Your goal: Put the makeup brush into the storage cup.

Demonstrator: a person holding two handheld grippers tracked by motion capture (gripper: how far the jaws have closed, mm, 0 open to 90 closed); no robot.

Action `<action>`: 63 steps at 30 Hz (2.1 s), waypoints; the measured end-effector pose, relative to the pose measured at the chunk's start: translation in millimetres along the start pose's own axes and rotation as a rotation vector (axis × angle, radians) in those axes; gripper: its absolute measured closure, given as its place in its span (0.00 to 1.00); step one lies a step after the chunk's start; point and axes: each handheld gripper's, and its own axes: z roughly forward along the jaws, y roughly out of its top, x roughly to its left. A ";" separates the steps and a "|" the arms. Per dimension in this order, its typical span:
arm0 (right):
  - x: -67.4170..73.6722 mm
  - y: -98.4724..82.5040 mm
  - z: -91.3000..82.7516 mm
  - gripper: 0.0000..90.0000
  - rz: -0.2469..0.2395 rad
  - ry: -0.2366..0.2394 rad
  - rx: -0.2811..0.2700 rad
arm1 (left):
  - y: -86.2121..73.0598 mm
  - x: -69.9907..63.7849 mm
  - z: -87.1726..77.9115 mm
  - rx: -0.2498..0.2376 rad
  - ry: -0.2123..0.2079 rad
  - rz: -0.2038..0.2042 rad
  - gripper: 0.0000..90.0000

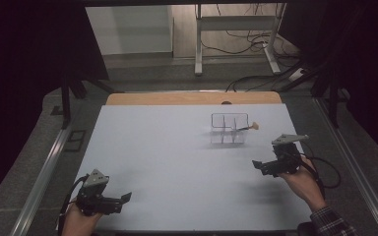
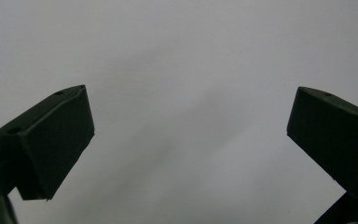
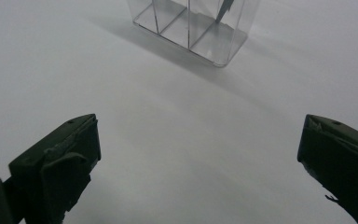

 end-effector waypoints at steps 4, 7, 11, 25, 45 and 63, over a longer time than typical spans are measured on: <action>1.9 -1.3 -1.9 0.00 -0.007 0.001 -0.002 | -0.1 0.1 -0.1 -0.001 0.000 -0.001 0.01; 2.6 -2.7 -3.6 0.00 -0.009 0.005 -0.007 | 0.0 0.1 0.0 0.001 0.000 0.000 0.01; 3.2 -4.3 -7.2 0.00 -0.008 0.009 -0.012 | -0.1 0.1 -0.2 -0.001 0.001 -0.002 0.01; 3.3 -13.8 -15.4 0.00 -0.009 0.009 -0.010 | 0.0 0.5 -0.5 -0.005 0.009 -0.009 0.01; 4.0 -26.2 -25.6 0.00 -0.003 0.001 0.003 | 0.1 0.3 -0.3 -0.005 0.013 -0.008 0.01; 5.7 -37.4 -37.4 0.00 0.005 -0.019 0.015 | 0.4 0.3 0.2 -0.001 0.010 -0.002 0.01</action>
